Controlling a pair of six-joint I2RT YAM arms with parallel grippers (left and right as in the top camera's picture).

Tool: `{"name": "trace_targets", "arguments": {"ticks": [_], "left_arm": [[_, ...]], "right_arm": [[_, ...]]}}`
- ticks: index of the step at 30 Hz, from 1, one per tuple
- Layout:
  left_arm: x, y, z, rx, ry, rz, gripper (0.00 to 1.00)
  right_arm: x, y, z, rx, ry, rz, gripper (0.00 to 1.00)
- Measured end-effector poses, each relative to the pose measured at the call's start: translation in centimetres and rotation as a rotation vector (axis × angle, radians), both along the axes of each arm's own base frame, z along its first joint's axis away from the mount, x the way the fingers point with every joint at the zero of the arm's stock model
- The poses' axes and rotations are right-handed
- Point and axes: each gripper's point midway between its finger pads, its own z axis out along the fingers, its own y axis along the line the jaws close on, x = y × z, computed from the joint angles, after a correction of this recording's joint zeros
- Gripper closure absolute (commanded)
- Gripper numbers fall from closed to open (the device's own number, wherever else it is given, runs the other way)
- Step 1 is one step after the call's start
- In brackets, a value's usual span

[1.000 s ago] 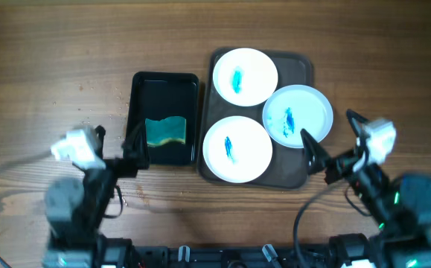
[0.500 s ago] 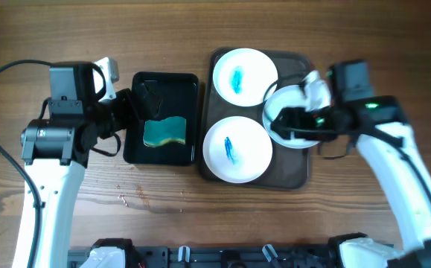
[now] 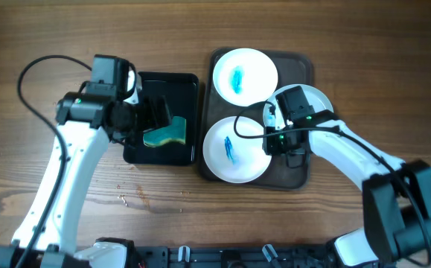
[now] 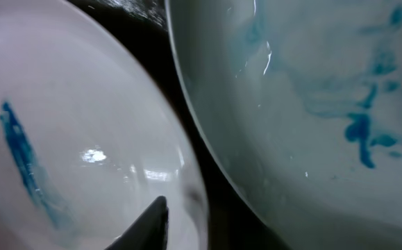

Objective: Clean dirty plates on tray and stack at the side

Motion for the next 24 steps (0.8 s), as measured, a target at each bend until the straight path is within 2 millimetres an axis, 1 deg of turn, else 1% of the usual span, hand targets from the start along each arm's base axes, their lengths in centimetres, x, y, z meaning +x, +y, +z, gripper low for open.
{"name": "trace_targets", "arguments": {"ticks": [1,2,4,8,10,12,14,16,17,18,19,20,23,24], "left_arm": [[0.2,-0.1,-0.6,0.004,0.014,-0.004,0.01],[0.5,-0.3,-1.1,0.008,0.022,-0.007,0.03],[1.0,-0.5,-1.8,0.009,0.029,-0.011,0.08],[2.1,-1.3,-3.8,0.018,0.053,-0.031,0.20],[2.3,-1.6,-5.6,0.058,0.094,-0.044,0.23],[2.3,-1.6,-7.9,0.101,0.146,-0.053,0.29],[2.3,-1.7,-10.2,0.126,0.200,-0.054,0.30],[2.2,-1.6,-12.3,0.144,0.251,-0.047,0.35],[2.3,-1.4,-13.3,0.155,0.269,-0.041,0.47],[2.4,-1.4,-14.0,0.157,0.279,-0.034,0.68],[2.7,-1.5,-14.4,0.159,0.278,-0.028,0.94],[2.9,-1.5,-14.6,0.159,0.275,-0.024,0.96],[3.5,-1.4,-15.1,0.167,0.264,-0.019,0.96],[3.5,-1.4,-15.0,0.171,0.267,-0.018,0.86]], "right_arm": [[0.0,-0.1,-0.4,-0.007,0.008,-0.001,0.92],[0.3,-0.2,-0.4,-0.017,-0.005,-0.005,0.96],[0.8,-0.6,-0.4,-0.036,-0.026,-0.027,0.96],[1.1,-0.7,-0.4,-0.048,-0.033,-0.066,0.96],[1.2,-0.7,-0.4,-0.050,-0.037,-0.076,0.96],[1.2,-0.7,-0.3,-0.050,-0.037,-0.079,0.96],[1.2,-0.7,-0.3,-0.050,-0.037,-0.083,0.96],[1.3,-0.7,-0.3,-0.050,-0.037,-0.084,0.96],[1.3,-0.7,-0.3,-0.050,-0.037,-0.084,0.95],[1.2,-0.7,-0.3,-0.050,-0.037,-0.084,0.96],[1.2,-0.7,-0.3,-0.050,-0.037,-0.084,0.96],[1.2,-0.7,-0.3,-0.050,-0.037,-0.084,0.96],[1.2,-0.7,-0.3,-0.051,-0.037,-0.084,0.96],[1.2,-0.7,-0.3,-0.050,-0.037,-0.085,0.96]]}}
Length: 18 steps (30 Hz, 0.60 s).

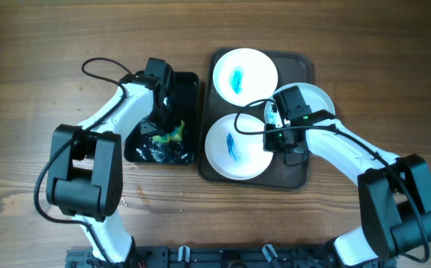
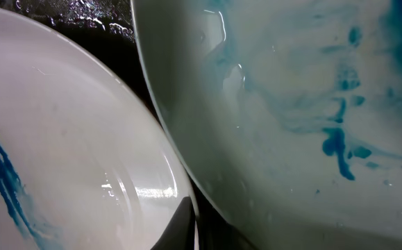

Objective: Clean dirty plates on tray and stack at the side

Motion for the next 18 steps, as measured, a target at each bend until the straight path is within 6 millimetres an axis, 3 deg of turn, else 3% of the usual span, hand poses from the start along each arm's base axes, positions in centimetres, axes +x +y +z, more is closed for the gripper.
{"name": "trace_targets", "arguments": {"ticks": [2,3,5,8,13,14,16,18], "left_arm": [[-0.1,0.0,0.3,0.004,0.014,-0.002,0.42],[-0.3,0.1,0.7,0.011,0.031,0.007,0.34],[-0.4,0.2,1.8,0.017,0.048,0.008,0.26],[0.1,0.1,2.9,0.014,0.031,0.011,0.25],[1.0,0.4,2.3,0.032,-0.028,0.012,0.38],[1.1,0.5,1.4,0.029,-0.054,0.013,0.51],[1.1,0.5,0.2,0.016,-0.105,0.014,0.91],[0.7,0.8,-0.3,0.023,-0.127,0.018,0.96]], "right_arm": [[0.0,0.0,0.0,0.000,0.000,-0.001,0.96],[0.0,0.0,0.0,0.000,0.000,-0.001,0.96],[0.0,0.0,0.0,0.000,0.000,-0.002,0.96],[0.0,0.0,0.0,-0.001,0.000,-0.002,0.96],[0.0,0.0,0.0,-0.002,0.000,-0.002,0.96],[0.0,0.0,0.0,-0.002,-0.001,-0.002,0.96],[0.0,0.0,0.0,-0.002,-0.001,-0.002,0.96],[0.0,0.0,0.0,-0.002,-0.001,-0.002,0.96]]}}
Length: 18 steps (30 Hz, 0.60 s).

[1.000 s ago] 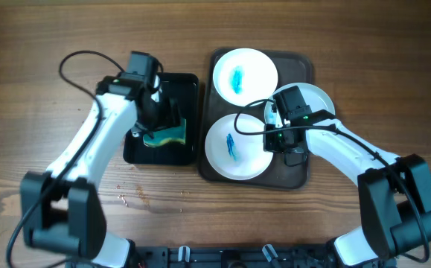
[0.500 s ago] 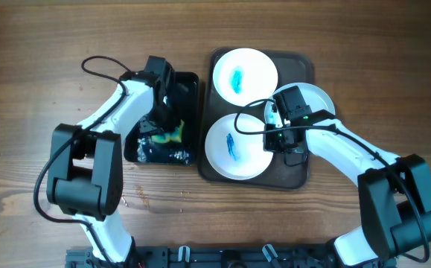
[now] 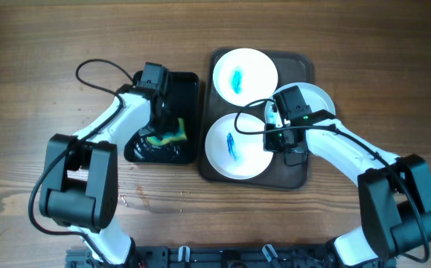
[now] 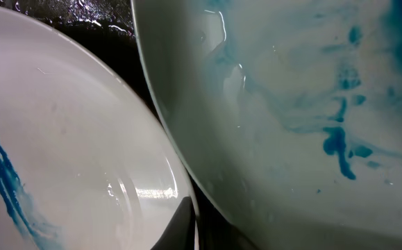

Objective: Clean dirty plates on tray and stack at the side

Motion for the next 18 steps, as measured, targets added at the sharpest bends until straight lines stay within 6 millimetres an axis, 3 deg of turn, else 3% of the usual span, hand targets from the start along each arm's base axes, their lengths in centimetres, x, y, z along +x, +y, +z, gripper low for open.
{"name": "trace_targets", "arguments": {"ticks": [5,8,13,15,18], "left_arm": [[-0.9,0.4,0.4,0.016,0.040,0.002,0.96],[-2.2,0.7,1.9,0.036,0.131,0.002,0.96],[0.5,-0.2,7.7,0.018,0.083,-0.003,0.96],[1.6,-2.0,9.8,-0.034,0.027,-0.029,0.96],[1.6,-6.2,10.1,-0.117,-0.006,-0.108,0.96]], "right_arm": [[0.0,0.0,0.0,0.000,0.000,0.000,0.96],[0.0,0.0,0.0,0.000,0.001,-0.003,0.96],[0.1,0.1,0.1,0.014,0.003,-0.013,0.96],[0.1,0.1,0.1,0.016,0.002,-0.004,0.96],[0.1,0.2,0.1,0.020,0.000,-0.004,0.96]]}}
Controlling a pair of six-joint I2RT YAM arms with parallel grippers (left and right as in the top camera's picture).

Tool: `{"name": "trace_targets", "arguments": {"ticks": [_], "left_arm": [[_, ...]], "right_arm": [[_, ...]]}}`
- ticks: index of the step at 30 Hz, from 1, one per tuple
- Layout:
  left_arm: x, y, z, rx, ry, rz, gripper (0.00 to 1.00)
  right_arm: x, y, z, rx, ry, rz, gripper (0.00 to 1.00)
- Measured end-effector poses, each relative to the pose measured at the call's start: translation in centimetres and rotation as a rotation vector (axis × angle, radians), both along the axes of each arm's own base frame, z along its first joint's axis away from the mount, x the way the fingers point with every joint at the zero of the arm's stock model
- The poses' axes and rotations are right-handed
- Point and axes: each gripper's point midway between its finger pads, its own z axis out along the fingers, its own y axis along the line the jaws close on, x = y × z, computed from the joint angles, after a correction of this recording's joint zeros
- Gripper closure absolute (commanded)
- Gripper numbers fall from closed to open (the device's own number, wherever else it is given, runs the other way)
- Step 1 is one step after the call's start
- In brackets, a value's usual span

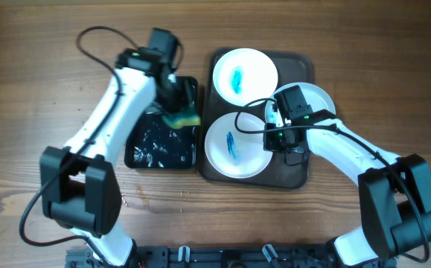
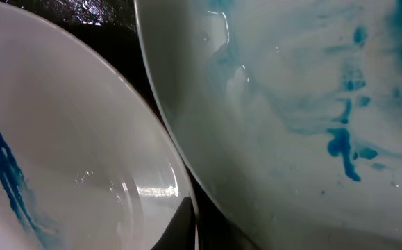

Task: Clean dirty plates on tray and stack at the side
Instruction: 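Scrub the front white plate with the sponge in the left gripper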

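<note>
Three white plates with blue stains lie on the brown tray (image 1: 293,175): a far plate (image 1: 245,74), a near plate (image 1: 234,145) (image 2: 62,139) and a right-hand plate (image 1: 315,100) (image 2: 291,111). My right gripper (image 1: 286,141) sits at the right-hand plate's lower left rim, shut on it. Only one dark fingertip (image 2: 180,226) shows, against the near plate's rim; the other is hidden by the right-hand plate. My left gripper (image 1: 178,110) is shut on a yellow-green sponge (image 1: 185,119) over the far right corner of the black wash tray (image 1: 144,149).
The black wash tray holds foamy water and stands just left of the brown tray. The left arm's cable (image 1: 96,37) loops over the far left of the wooden table (image 1: 51,186).
My left gripper with the sponge was low in the middle of the black tray; now it is at that tray's far right corner, closer to the plates. The right arm has barely moved.
At first my left gripper held the sponge in the black tray and my right fingertip stood a little off the rims. Then the sponge was down in the foamy water twice, with the right fingertip at the right-hand plate's rim. Now the sponge is out of the water.
</note>
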Motion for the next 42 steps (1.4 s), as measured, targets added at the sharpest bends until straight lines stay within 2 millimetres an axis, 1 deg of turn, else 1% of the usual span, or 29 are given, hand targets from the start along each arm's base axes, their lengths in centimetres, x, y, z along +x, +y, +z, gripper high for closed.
{"name": "trace_targets", "arguments": {"ticks": [3,4,6,8,11,13,15,19,22,24,27,28,29,32,34,36,39,41,42], "left_arm": [[0.2,-5.4,-0.4,-0.077,-0.084,-0.083,0.96],[-0.2,-7.3,-1.0,-0.101,-0.098,-0.108,0.96],[-1.5,-10.2,-2.8,-0.137,-0.100,-0.138,0.96],[-2.1,-12.2,-5.0,-0.155,-0.090,-0.153,0.96],[-3.0,-13.7,-8.1,-0.142,-0.049,-0.173,0.96],[-3.3,-13.6,-8.9,-0.115,-0.034,-0.173,0.96],[-3.3,-12.7,-9.0,-0.067,-0.030,-0.158,0.96],[-3.2,-8.5,-9.3,0.116,-0.018,-0.126,0.96],[-3.0,-7.5,-9.3,0.124,-0.005,-0.122,0.96],[-3.0,-8.2,-9.3,0.057,0.017,-0.131,0.96],[-2.7,-10.5,-9.0,-0.133,0.034,-0.160,0.96],[-3.7,-13.6,-8.8,-0.255,0.056,-0.231,0.96],[-4.7,-14.8,-8.7,-0.285,0.073,-0.266,0.96],[-6.6,-16.5,-8.6,-0.318,0.110,-0.318,0.96],[-7.5,-16.7,-8.6,-0.319,0.137,-0.329,0.96],[-8.2,-15.7,-8.9,-0.293,0.179,-0.316,0.96],[-8.9,-12.9,-9.4,-0.169,0.233,-0.277,0.96],[-8.9,-11.3,-9.6,-0.078,0.232,-0.262,0.96],[-8.9,-10.1,-9.6,-0.014,0.226,-0.252,0.96]], "right_arm": [[0.2,0.1,0.0,0.003,-0.008,-0.001,0.96],[0.2,0.1,0.1,0.004,-0.009,-0.001,0.96],[0.3,0.1,0.1,0.005,-0.012,-0.001,0.96],[0.3,0.1,0.1,0.005,-0.014,-0.001,0.96],[0.3,0.1,0.1,0.005,-0.014,-0.001,0.96],[0.3,0.1,0.1,0.005,-0.014,-0.001,0.96],[0.3,0.1,0.1,0.006,-0.013,0.000,0.96],[0.3,0.4,0.1,0.023,-0.011,0.004,0.96],[0.2,1.0,0.3,0.043,-0.011,0.016,0.96],[0.2,1.0,0.2,0.042,-0.011,0.015,0.96],[0.2,0.2,0.1,0.021,-0.005,-0.003,0.96],[0.3,0.1,0.1,0.017,-0.006,-0.005,0.96],[0.3,0.1,0.1,0.017,-0.006,-0.005,0.96],[0.2,0.0,0.1,0.015,-0.005,-0.006,0.96],[0.2,0.0,0.1,0.014,-0.005,-0.006,0.96],[0.2,0.0,0.1,0.014,-0.004,-0.005,0.96],[0.0,0.2,0.1,0.020,0.001,0.001,0.96],[0.0,0.4,0.1,0.025,0.003,0.003,0.96],[0.0,0.4,0.1,0.026,0.003,0.004,0.96]]}}
